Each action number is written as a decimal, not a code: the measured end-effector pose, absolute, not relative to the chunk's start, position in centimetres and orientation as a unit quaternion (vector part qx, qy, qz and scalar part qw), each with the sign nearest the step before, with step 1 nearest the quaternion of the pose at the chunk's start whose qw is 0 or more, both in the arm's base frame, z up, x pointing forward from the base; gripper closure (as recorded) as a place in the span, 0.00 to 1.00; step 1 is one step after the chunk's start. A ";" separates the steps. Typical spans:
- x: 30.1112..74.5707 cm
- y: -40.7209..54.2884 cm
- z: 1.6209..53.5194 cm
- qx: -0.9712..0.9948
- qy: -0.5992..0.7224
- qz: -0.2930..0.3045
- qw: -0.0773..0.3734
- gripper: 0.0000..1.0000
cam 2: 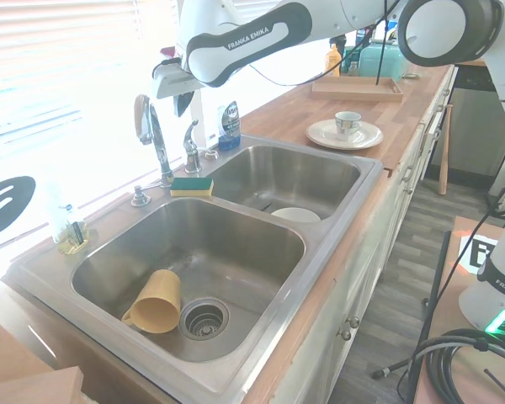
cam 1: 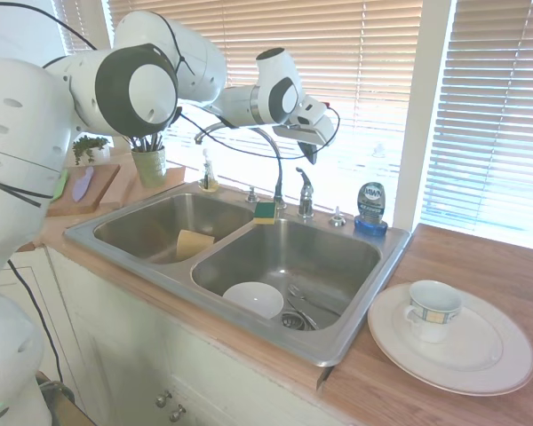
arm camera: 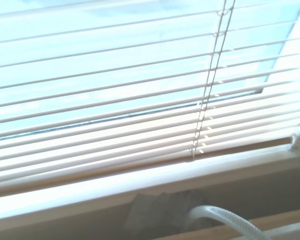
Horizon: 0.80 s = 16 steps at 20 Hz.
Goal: Turn off the faucet
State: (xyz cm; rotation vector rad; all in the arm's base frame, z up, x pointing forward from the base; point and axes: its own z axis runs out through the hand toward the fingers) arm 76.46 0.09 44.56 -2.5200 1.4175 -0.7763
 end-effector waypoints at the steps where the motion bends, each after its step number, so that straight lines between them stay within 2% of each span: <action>1: 76.4 -0.1 44.1 -0.840 0.476 -0.249 0.069 1.00; 6: 76.2 -0.8 42.8 -0.846 0.486 -0.211 0.056 1.00; 16: 76.2 0.5 42.9 -0.857 0.471 -0.204 0.059 1.00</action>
